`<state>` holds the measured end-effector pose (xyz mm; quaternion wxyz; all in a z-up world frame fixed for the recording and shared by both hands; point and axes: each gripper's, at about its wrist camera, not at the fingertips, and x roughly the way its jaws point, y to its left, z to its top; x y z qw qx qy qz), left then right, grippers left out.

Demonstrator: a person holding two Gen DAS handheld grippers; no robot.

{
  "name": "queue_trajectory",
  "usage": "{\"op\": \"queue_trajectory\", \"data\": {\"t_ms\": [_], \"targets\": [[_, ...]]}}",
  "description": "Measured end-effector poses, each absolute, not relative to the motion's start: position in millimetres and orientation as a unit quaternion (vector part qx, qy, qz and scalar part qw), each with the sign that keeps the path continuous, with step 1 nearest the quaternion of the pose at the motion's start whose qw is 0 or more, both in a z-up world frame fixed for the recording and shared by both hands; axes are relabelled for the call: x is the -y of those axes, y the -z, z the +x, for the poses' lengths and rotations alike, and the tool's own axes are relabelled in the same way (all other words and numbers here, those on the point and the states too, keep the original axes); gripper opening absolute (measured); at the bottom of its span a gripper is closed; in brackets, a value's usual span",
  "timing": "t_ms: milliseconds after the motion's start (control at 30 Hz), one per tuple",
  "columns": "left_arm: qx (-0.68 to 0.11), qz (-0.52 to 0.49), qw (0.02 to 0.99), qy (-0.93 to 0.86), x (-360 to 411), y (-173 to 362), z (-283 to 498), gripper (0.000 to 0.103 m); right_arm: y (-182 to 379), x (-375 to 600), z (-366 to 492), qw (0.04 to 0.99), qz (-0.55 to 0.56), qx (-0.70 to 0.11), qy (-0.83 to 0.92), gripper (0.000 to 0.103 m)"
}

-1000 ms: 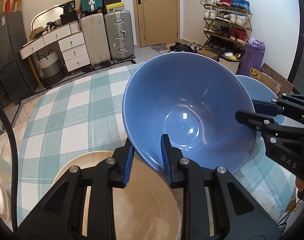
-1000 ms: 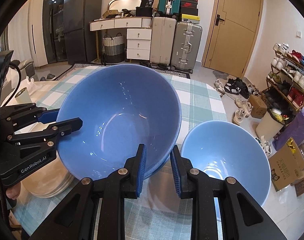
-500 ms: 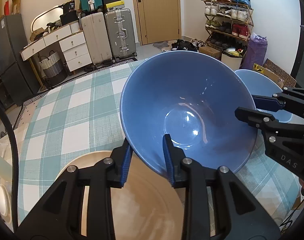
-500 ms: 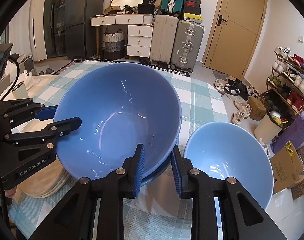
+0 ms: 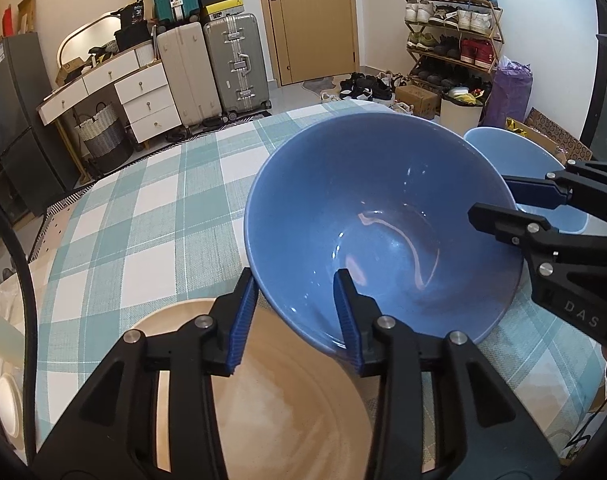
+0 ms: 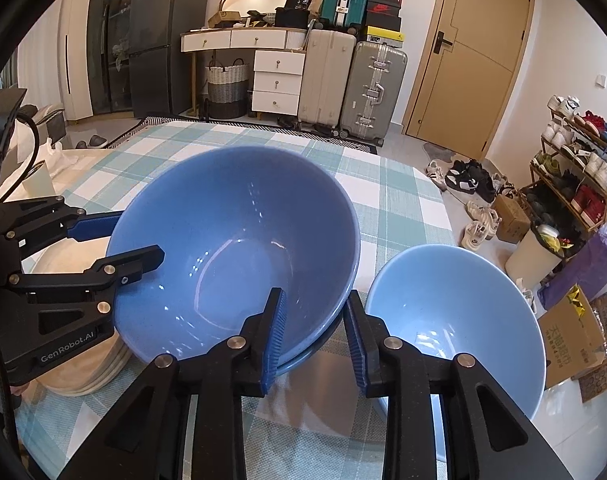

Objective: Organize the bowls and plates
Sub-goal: 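Open both grippers to release the nested blue bowl, then withdraw both grippers and move toward the third blue bowl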

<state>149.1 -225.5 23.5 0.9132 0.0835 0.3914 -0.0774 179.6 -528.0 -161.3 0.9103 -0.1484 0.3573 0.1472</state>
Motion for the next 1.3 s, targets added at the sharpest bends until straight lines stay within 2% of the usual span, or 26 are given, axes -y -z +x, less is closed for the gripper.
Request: {"op": "queue_trajectory", "data": {"t_ms": [133, 233, 300, 400, 467, 533, 600, 667, 767, 900, 1133, 1167, 1233, 1300], "targets": [[-0.395, 0.077, 0.912, 0.081, 219, -21, 153, 0.036, 163, 527, 181, 0.909, -0.151, -0.359, -0.147, 0.029], [-0.400, 0.066, 0.910, 0.086, 214, -19, 156, 0.042, 164, 525, 181, 0.908, -0.157, -0.359, -0.147, 0.031], [-0.402, 0.059, 0.909, 0.093, 211, -18, 158, 0.043, 163, 526, 182, 0.909, -0.159, -0.356, -0.145, 0.037], [-0.409, 0.037, 0.906, 0.105, 207, -18, 159, 0.050, 159, 529, 182, 0.914, -0.156, -0.347, -0.141, 0.047], [-0.413, 0.031, 0.904, 0.106, 207, -17, 157, 0.056, 156, 532, 181, 0.915, -0.151, -0.345, -0.145, 0.048], [-0.415, 0.022, 0.903, 0.107, 204, -18, 157, 0.067, 152, 535, 181, 0.916, -0.150, -0.343, -0.145, 0.053], [-0.415, 0.007, 0.903, 0.113, 203, -21, 154, 0.075, 148, 539, 179, 0.916, -0.141, -0.342, -0.151, 0.071], [-0.416, -0.012, 0.902, 0.116, 199, -24, 154, 0.076, 143, 546, 177, 0.919, -0.128, -0.336, -0.159, 0.085], [-0.424, -0.026, 0.899, 0.110, 198, -28, 150, 0.080, 137, 552, 176, 0.923, -0.114, -0.333, -0.155, 0.089], [-0.423, -0.046, 0.898, 0.110, 193, -34, 145, 0.082, 130, 562, 176, 0.928, -0.095, -0.333, -0.137, 0.102], [-0.417, -0.056, 0.899, 0.122, 199, -46, 128, 0.085, 107, 599, 169, 0.935, -0.052, -0.326, -0.125, 0.102], [-0.416, -0.056, 0.899, 0.126, 201, -48, 125, 0.087, 103, 604, 168, 0.935, -0.050, -0.327, -0.124, 0.102], [-0.413, -0.056, 0.899, 0.132, 207, -52, 119, 0.100, 97, 614, 162, 0.938, -0.046, -0.322, -0.120, 0.102], [-0.407, -0.054, 0.901, 0.138, 213, -56, 114, 0.101, 91, 623, 156, 0.940, -0.048, -0.318, -0.116, 0.102]]}}
